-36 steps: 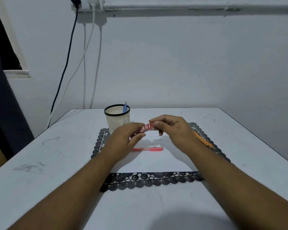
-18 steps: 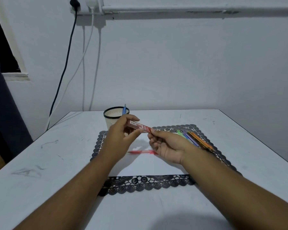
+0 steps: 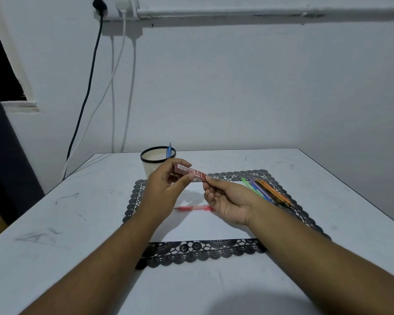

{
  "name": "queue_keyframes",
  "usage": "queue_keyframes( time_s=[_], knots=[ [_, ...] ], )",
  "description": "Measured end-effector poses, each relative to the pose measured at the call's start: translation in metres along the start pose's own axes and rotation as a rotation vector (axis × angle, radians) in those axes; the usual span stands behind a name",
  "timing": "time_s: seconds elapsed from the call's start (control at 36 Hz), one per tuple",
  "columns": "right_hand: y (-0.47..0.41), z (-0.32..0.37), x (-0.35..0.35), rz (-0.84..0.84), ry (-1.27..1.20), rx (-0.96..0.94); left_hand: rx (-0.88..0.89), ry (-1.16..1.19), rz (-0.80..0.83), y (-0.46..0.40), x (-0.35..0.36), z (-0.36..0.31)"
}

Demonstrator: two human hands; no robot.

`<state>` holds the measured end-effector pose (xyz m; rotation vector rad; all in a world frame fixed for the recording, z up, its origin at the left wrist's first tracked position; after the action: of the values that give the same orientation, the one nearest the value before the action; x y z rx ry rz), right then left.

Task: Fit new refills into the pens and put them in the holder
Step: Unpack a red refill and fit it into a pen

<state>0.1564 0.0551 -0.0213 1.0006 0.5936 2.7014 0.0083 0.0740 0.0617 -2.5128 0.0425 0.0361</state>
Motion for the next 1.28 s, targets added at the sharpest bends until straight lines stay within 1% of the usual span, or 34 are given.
queue_keyframes(
  time_s=[0.08,0.14,0.28,0.36,0.44,0.5,0.58,0.67,0.78,1.03,1.17,1.28],
  knots=[
    [0.002,0.008,-0.003,-0.022,0.033,-0.062,-0.009,-0.064,-0.013,-0.003,-0.003,0.005],
    [0.002,0.017,-0.006,-0.042,0.076,-0.141,0.014,-0.141,-0.021,-0.004,-0.006,0.006],
    [0.010,0.046,-0.011,-0.093,0.300,-0.444,0.103,-0.400,0.017,-0.004,-0.005,0.006],
    [0.019,0.060,-0.008,-0.115,0.406,-0.592,0.125,-0.547,0.037,-0.001,-0.003,0.005],
    [0.025,0.066,-0.002,-0.103,0.465,-0.671,0.143,-0.640,0.048,0.001,0.000,0.001],
    [0.029,0.068,0.000,-0.100,0.499,-0.711,0.142,-0.663,0.079,0.002,0.003,0.003],
    [0.033,0.071,0.003,-0.101,0.512,-0.765,0.114,-0.641,0.127,0.002,0.007,0.014],
    [0.035,0.073,0.002,-0.114,0.523,-0.804,0.108,-0.613,0.141,0.002,0.009,0.018],
    [0.036,0.075,0.002,-0.100,0.485,-0.821,0.100,-0.561,0.148,0.004,0.013,0.017],
    [0.042,0.077,0.010,-0.036,0.468,-0.870,0.088,-0.543,0.153,0.006,0.016,0.013],
    [0.043,0.074,0.015,-0.011,0.538,-0.882,0.098,-0.562,0.161,0.007,0.017,0.012],
    [0.044,0.074,0.015,-0.010,0.531,-0.879,0.099,-0.551,0.165,0.007,0.017,0.012]
  ],
)
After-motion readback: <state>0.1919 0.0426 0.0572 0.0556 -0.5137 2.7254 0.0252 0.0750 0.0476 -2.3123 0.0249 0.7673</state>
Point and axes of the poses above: each hand's wrist, its own y-axis away from the middle knuckle, its own x-axis out of the palm, z = x × y, the point moved 10 cm from there along -y, towards the middle knuckle, and after that the axes turned 12 degrees about -z, right-handed, at the moved point
